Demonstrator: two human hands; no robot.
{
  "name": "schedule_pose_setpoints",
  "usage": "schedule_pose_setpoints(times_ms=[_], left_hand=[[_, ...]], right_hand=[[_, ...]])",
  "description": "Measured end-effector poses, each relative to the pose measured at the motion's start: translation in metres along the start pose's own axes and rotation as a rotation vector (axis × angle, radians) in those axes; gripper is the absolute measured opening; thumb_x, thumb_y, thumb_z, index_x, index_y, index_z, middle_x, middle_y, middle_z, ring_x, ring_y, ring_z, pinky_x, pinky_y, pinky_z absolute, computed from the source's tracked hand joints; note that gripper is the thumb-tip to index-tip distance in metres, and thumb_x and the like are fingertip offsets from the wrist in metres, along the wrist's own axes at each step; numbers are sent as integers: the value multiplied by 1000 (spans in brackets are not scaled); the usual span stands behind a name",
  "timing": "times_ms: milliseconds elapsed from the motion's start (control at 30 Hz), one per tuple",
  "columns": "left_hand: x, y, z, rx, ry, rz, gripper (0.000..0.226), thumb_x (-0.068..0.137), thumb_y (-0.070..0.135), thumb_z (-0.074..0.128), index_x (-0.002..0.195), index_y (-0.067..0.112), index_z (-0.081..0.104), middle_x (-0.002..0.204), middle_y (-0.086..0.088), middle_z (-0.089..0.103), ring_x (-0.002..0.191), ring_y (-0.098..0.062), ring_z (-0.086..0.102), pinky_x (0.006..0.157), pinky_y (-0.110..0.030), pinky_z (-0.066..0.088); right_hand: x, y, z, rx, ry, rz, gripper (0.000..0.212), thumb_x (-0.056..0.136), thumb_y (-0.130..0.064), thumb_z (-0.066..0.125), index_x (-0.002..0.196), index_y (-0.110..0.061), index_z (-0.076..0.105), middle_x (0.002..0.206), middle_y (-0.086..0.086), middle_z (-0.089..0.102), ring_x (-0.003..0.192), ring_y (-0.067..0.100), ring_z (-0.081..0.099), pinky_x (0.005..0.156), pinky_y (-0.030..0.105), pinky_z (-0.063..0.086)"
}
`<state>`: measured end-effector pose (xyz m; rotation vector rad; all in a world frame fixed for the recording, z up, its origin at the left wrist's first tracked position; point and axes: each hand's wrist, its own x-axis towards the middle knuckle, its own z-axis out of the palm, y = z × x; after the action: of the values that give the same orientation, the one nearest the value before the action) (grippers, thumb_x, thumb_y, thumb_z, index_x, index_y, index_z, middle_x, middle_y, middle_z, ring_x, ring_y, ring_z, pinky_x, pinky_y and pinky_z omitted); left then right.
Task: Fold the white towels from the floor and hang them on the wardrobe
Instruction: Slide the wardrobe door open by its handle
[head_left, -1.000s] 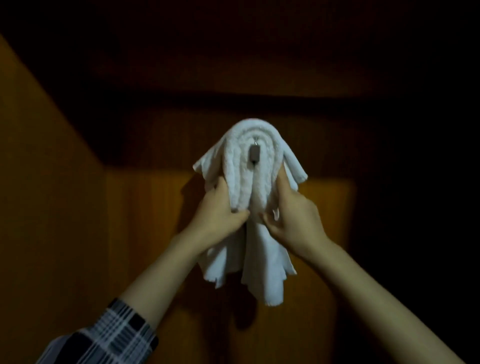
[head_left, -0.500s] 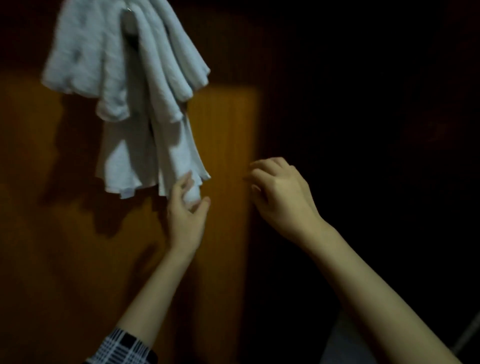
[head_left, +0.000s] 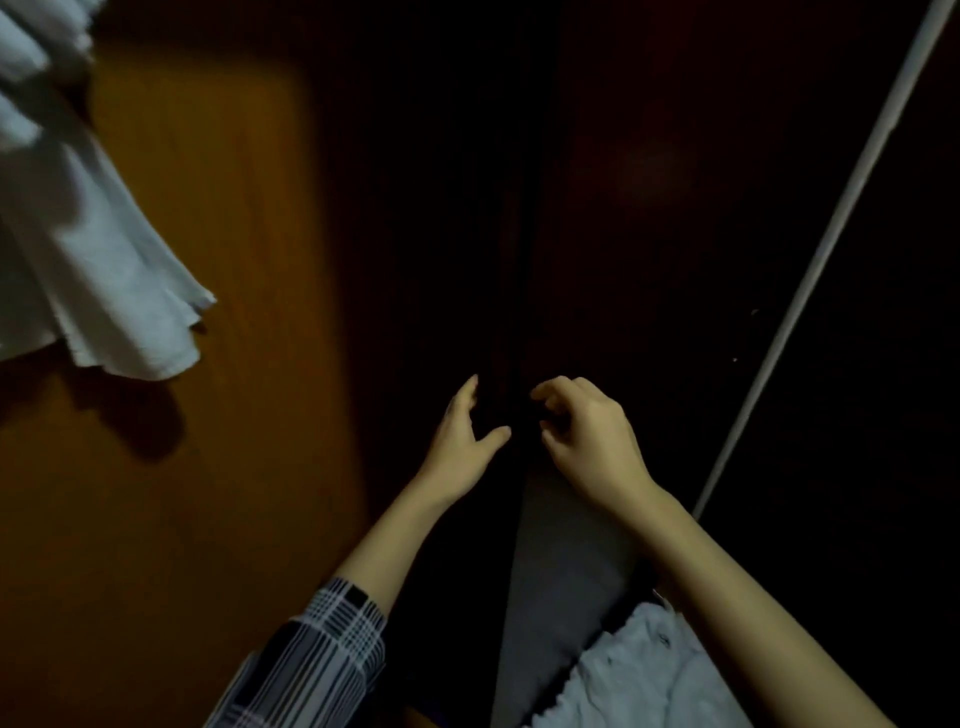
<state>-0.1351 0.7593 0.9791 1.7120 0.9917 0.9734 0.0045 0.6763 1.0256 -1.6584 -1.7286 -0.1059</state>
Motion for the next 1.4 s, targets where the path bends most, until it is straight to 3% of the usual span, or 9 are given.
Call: schedule_pose_setpoints(times_ms=[100,200,367,667,767,933,1067,1167,1400], left_hand=[[17,-3,10,40,-65,11,69,91,6,57,150,22,23,146,0,40,135,-16,37,111,-36,35],[27,-6,11,14,-113,43,53,89,-3,56,137,15,40,121,6,53,120,-12,49,97,-23,40],[41,-9,2,113,-138,123,43,83,-5,64,122,9,56,104,6,61,97,-7,60,77,-2,44],[43,-11,-3,119,-133,180,40,76,-3,71,114,6,61,107,-9,68,99,-18,66,86,-26,54],[40,-15,-7,116,-112,175,32,75,-2,72,105,1,62,102,-14,69,98,-24,66,89,-40,55],[25,-19,-21,112,-99,175,29,77,0,74,102,8,62,101,-7,68,100,-19,65,92,-37,53],[2,-18,-40,54,-95,142,38,78,-4,72,103,21,58,96,7,65,95,-11,66,86,-26,55],[-19,-17,-56,25,-81,111,42,79,-6,69,111,17,56,98,8,63,94,-5,64,84,-21,54],[-74,-15,-94,31,18,50,40,83,-6,65,112,18,54,103,7,61,99,-5,62,86,-22,54]], right_hand=[[4,8,1,70,27,137,28,83,-18,72,95,-16,47,91,-5,54,81,12,55,67,22,39],[9,12,10,109,-31,211,40,78,-28,78,91,-18,41,89,-6,52,79,9,51,66,20,33],[10,13,27,136,32,285,38,77,-24,77,90,-17,42,88,-5,53,79,12,52,66,23,35],[-5,-1,46,189,172,368,21,84,-18,71,81,-18,50,70,-11,54,58,1,49,52,13,36],[-11,-2,52,198,179,399,18,83,-16,71,80,-16,54,68,-8,56,58,3,51,56,19,39],[-19,-3,57,236,162,418,10,85,-13,68,85,-17,59,72,-12,58,66,5,58,60,13,42],[-38,-11,76,254,16,416,20,84,-7,65,102,-17,66,88,-5,69,84,11,67,78,30,55],[-54,-22,94,252,-176,411,32,84,-6,64,114,-18,64,102,-1,71,95,13,67,84,29,53],[-74,-57,118,299,-368,255,29,86,-6,63,113,-15,61,104,2,69,87,12,65,73,19,46]])
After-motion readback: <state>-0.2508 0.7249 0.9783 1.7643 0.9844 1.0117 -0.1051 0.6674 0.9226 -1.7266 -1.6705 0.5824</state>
